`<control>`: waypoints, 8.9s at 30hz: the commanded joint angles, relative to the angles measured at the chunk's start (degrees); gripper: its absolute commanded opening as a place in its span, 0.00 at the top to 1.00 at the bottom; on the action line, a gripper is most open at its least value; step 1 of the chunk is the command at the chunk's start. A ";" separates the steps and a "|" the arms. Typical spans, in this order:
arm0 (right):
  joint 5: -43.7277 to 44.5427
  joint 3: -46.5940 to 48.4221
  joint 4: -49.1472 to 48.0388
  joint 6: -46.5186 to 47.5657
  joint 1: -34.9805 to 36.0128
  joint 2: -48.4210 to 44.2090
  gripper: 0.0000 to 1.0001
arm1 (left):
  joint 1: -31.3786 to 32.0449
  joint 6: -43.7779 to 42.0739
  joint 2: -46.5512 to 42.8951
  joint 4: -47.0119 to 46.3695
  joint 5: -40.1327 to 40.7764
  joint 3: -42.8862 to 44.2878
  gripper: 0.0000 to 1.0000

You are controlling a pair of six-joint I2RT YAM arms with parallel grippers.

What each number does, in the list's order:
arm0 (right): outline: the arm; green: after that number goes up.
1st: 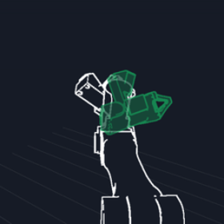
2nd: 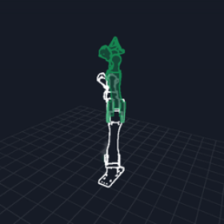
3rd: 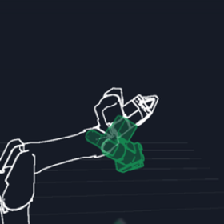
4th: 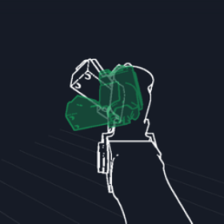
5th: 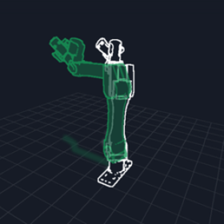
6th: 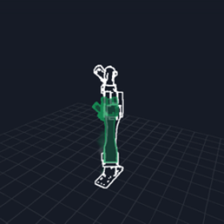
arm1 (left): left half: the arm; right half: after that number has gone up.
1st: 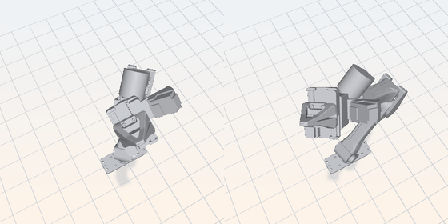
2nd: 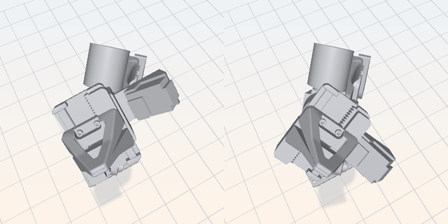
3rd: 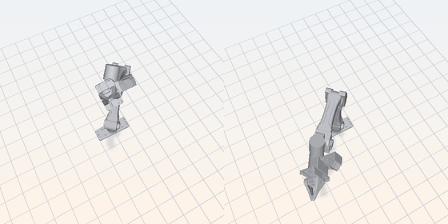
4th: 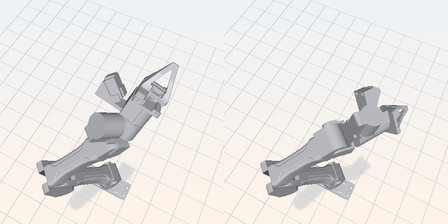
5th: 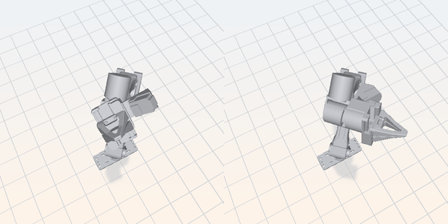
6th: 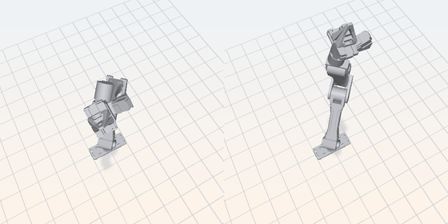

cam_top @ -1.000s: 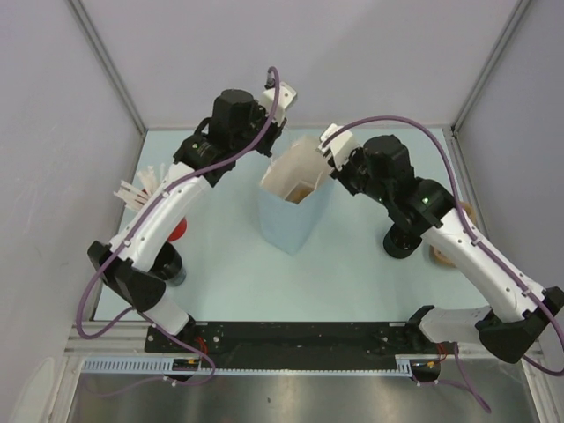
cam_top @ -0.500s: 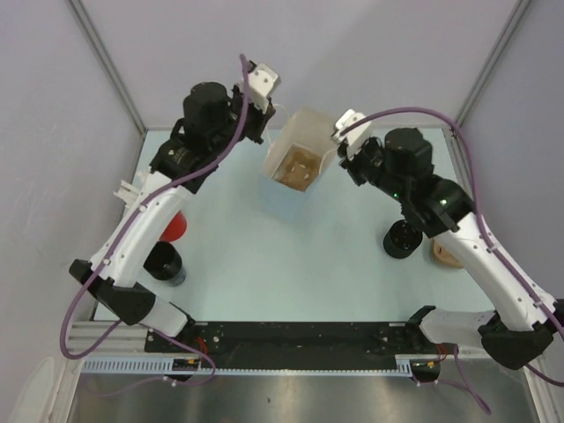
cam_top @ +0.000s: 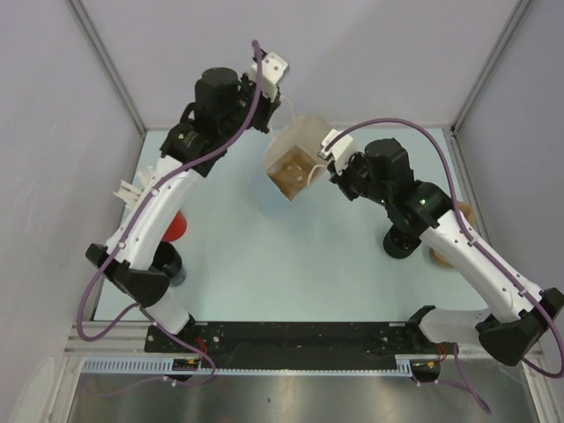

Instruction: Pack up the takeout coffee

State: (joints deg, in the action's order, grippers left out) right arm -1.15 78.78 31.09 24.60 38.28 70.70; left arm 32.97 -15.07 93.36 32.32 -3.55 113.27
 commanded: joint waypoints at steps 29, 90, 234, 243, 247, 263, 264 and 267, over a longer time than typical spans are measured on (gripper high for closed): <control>-13.80 -23.06 14.44 10.99 9.79 -12.69 1.00 | 1.39 -7.25 -12.24 9.25 -25.71 -17.30 1.00; -10.37 3.13 9.69 4.40 1.36 -4.78 1.00 | 1.31 -4.62 -8.90 -2.70 -3.57 -14.75 1.00; -9.93 18.42 -18.17 4.32 -41.18 20.71 1.00 | -5.11 2.50 -8.28 -4.72 -2.07 -7.19 0.19; -2.37 21.67 -20.64 4.85 -47.23 24.93 1.00 | -5.20 2.50 -8.28 -4.98 -2.16 -8.24 0.19; -2.28 22.82 -20.28 4.40 -50.49 25.11 1.00 | -5.20 2.50 -8.11 -5.07 -2.42 -7.98 0.19; -0.79 40.62 -13.78 3.97 -45.49 30.80 1.00 | -5.20 2.94 -8.11 -4.72 -2.42 -8.15 0.19; -0.79 42.05 -12.91 3.79 -45.66 31.77 1.00 | -5.20 2.85 -8.46 -4.72 -2.34 -8.33 0.19; -0.96 45.58 -12.20 3.35 -45.75 34.33 1.00 | -5.20 2.68 -8.90 -4.98 -2.25 -9.21 0.19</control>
State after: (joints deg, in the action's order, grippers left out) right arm -3.77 118.96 18.17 29.06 -6.39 102.15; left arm 28.10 -13.37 86.59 28.71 -5.32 104.92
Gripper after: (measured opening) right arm 0.011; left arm 0.812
